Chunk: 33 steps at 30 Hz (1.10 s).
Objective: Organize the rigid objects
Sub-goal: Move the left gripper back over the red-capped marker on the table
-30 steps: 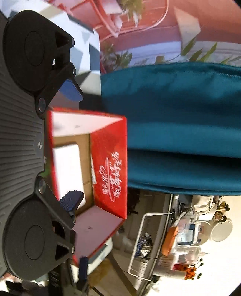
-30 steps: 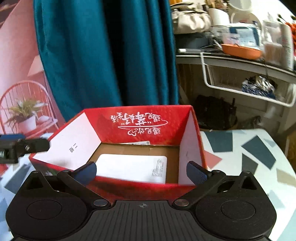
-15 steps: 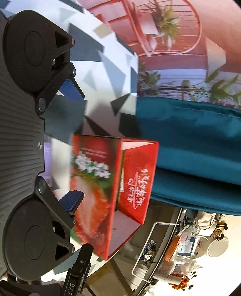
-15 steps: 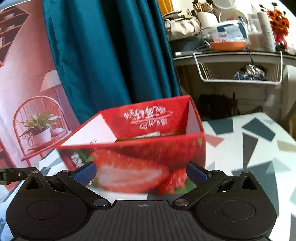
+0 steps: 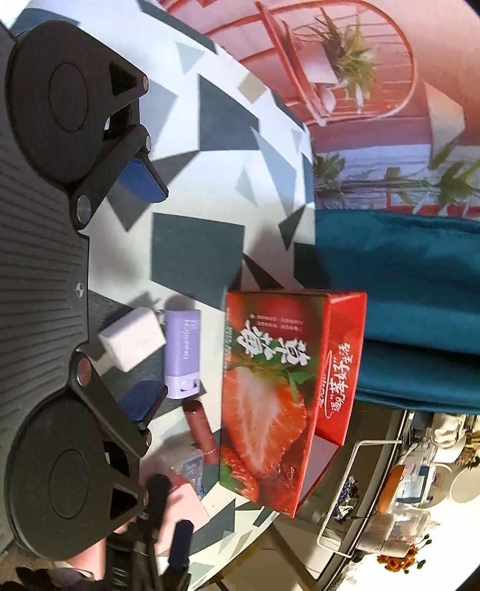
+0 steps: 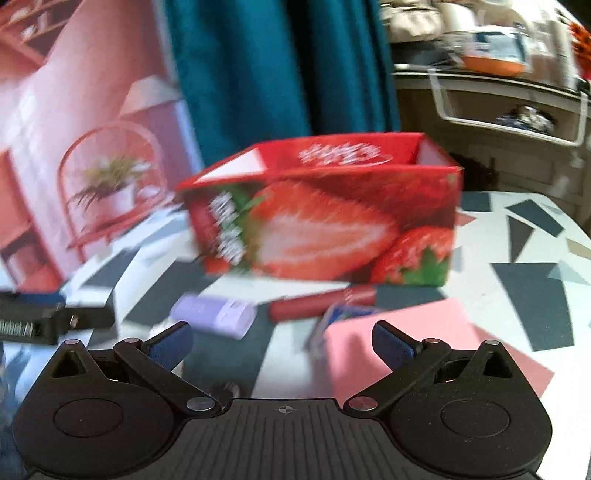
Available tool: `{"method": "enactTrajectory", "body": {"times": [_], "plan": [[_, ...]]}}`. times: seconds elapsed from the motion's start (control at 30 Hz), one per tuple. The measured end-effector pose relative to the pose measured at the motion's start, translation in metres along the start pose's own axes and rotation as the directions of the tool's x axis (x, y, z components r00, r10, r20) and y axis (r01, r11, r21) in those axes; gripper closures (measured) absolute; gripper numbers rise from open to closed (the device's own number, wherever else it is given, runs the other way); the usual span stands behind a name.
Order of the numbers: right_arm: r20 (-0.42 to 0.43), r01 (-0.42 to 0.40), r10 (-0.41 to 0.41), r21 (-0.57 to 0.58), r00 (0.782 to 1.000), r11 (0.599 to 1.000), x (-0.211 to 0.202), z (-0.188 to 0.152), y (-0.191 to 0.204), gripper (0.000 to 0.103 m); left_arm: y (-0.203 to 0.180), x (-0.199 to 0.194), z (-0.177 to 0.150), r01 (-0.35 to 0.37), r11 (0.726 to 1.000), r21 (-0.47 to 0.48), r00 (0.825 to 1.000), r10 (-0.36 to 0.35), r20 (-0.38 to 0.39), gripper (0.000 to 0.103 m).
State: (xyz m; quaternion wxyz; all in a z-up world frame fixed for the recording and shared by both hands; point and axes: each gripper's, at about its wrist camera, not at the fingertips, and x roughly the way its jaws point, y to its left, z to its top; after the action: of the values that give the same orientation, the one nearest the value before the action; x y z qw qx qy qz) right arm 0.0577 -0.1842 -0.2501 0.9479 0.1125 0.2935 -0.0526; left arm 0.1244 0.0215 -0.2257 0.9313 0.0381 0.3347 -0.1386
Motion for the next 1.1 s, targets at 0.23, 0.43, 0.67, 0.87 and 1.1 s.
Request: {"method": "enactTrajectory", "body": {"times": [0.23,0.43,0.67,0.87,1.1], "plan": [[-0.094,-0.067,0.06,-0.074,0.994,0.995,0.008,-0.007,0.019,0.021,0.008,0.004,-0.019,0.0,1.0,-0.026,0.998,-0.002,-0.058,0.0],[-0.182,-0.084,0.064,-0.101,0.981,0.991,0.019,-0.021,0.022,0.039,0.013,0.01,-0.023,0.021,0.998,-0.059,0.996,-0.026,-0.082,0.0],[-0.226,-0.141,0.102,-0.161,0.969,0.977,0.02,-0.03,0.036,0.038,0.014,0.017,-0.031,0.007,0.997,-0.074,0.991,-0.016,-0.133,0.001],[-0.243,-0.127,0.075,-0.209,0.967,0.97,0.023,-0.037,0.041,0.036,0.01,0.021,-0.035,0.026,0.999,-0.04,0.987,-0.032,-0.157,0.005],[-0.226,-0.118,0.063,-0.241,0.972,0.963,0.024,-0.04,0.042,0.034,0.009,0.028,-0.039,0.072,0.996,-0.058,0.978,-0.082,-0.19,0.034]]}}
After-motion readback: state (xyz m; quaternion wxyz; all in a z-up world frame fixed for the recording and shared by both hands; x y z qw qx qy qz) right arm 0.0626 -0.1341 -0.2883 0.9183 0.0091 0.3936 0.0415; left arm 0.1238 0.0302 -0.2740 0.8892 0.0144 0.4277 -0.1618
